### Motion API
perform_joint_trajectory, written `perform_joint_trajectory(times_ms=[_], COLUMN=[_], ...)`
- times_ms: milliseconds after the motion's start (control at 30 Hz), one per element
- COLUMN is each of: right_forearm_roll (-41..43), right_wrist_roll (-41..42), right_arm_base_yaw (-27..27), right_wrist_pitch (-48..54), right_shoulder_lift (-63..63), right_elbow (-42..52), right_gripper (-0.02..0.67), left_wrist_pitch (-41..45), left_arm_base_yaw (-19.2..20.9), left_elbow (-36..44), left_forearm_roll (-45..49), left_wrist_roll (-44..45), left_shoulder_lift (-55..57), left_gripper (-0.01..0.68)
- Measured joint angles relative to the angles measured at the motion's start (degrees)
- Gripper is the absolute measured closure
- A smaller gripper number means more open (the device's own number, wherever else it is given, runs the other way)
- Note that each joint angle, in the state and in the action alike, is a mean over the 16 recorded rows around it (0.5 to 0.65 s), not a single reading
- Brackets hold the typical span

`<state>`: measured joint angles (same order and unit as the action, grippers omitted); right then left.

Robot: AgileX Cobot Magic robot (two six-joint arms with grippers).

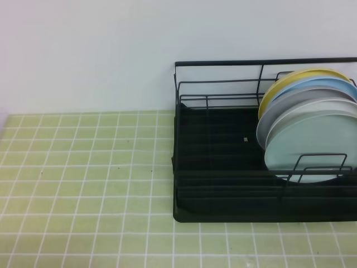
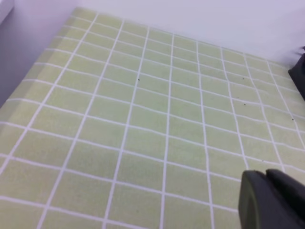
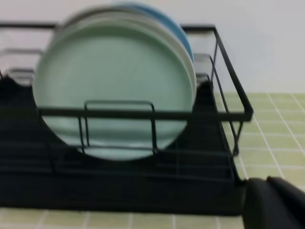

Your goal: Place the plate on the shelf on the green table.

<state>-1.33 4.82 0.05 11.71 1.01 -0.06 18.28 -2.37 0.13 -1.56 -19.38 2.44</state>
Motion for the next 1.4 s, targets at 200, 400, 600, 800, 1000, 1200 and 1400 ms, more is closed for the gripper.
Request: perform_joint_trajectory(times_ms=[200, 400, 600, 800, 1000, 1200, 1400], right_forearm_roll=[1.34, 1.86, 1.8, 1.8, 1.83, 1.83, 1.83], right_wrist_roll=[-0.92, -0.86, -0.82, -0.79, -0.78, -0.78, -0.78], right_arm_base_yaw=[0.0, 0.0, 0.0, 0.0, 0.0, 0.0, 0.0], right_wrist_pitch=[3.53, 6.49, 6.78, 6.75, 6.71, 6.67, 6.66], right_shoulder_lift=[0.89, 0.83, 0.74, 0.67, 0.67, 0.67, 0.67], right_elbow=[1.64, 1.67, 1.48, 1.48, 1.57, 1.57, 1.57], right_gripper=[0.651, 0.651, 0.651, 0.651, 0.651, 0.651, 0.651], left_wrist_pitch=[0.0, 0.0, 0.0, 0.0, 0.0, 0.0, 0.0], left_arm_base_yaw=[0.0, 0.0, 0.0, 0.0, 0.0, 0.0, 0.0], left_elbow=[0.0, 0.0, 0.0, 0.0, 0.0, 0.0, 0.0], left_forearm_roll=[0.29, 0.53, 0.53, 0.53, 0.53, 0.53, 0.53], left_wrist_roll=[0.0, 0.0, 0.0, 0.0, 0.0, 0.0, 0.0], left_shoulder_lift=[0.0, 0.0, 0.0, 0.0, 0.0, 0.0, 0.0], left_gripper=[0.675, 0.675, 0.675, 0.675, 0.675, 0.675, 0.675])
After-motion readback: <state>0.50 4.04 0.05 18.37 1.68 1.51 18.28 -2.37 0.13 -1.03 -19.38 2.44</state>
